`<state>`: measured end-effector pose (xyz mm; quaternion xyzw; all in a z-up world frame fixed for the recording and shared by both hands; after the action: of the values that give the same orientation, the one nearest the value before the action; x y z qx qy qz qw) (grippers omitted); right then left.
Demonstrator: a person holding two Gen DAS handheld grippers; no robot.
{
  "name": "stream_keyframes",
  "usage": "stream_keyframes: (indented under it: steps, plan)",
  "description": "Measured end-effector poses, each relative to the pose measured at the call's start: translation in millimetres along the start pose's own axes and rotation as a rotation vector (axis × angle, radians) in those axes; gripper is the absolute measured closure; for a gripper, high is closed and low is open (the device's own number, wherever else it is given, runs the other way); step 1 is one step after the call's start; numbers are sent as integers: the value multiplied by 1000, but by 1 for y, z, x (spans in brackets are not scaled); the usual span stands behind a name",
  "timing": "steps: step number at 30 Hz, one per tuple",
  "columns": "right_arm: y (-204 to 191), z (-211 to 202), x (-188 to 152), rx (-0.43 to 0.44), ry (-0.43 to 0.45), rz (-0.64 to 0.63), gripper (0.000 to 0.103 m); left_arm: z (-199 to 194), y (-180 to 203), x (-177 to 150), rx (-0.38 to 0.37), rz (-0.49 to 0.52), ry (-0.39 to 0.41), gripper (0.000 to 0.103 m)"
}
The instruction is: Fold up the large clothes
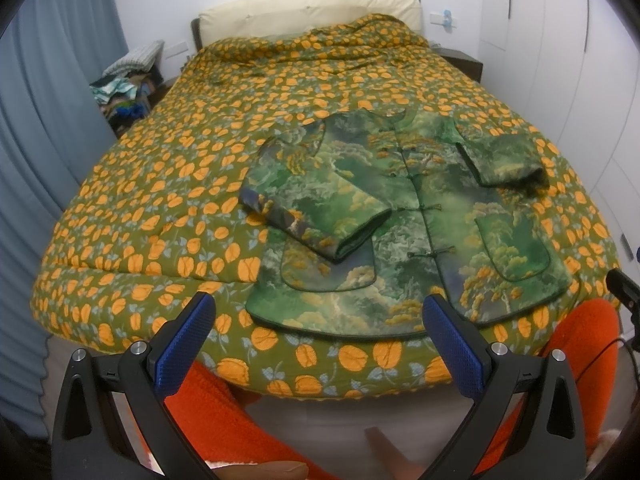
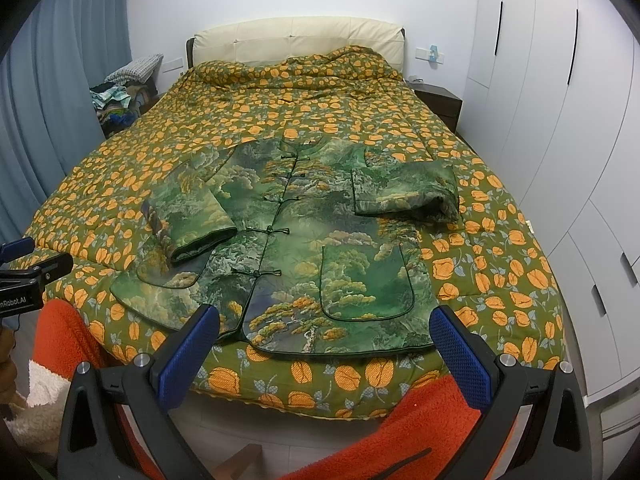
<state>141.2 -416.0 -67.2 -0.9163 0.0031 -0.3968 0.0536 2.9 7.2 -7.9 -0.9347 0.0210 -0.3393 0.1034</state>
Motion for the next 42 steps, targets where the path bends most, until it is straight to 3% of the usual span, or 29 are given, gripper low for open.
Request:
stream_keyframes:
  steps: [42]
  plan:
    - [-2, 3, -3, 0, -6, -6, 0, 1, 2, -4, 9, 6, 3, 0]
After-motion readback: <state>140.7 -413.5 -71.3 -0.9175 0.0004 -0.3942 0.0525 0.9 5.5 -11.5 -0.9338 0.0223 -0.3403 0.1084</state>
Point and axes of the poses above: each gripper's, at about its wrist camera, not at the fingertips, and z roughly the way its jaws point, y to its right, x to its top, the point moved 1 cm from there along z, roughly the way its jaws point, and after that the axes turned 10 degrees about x, right-handed, at the moved point
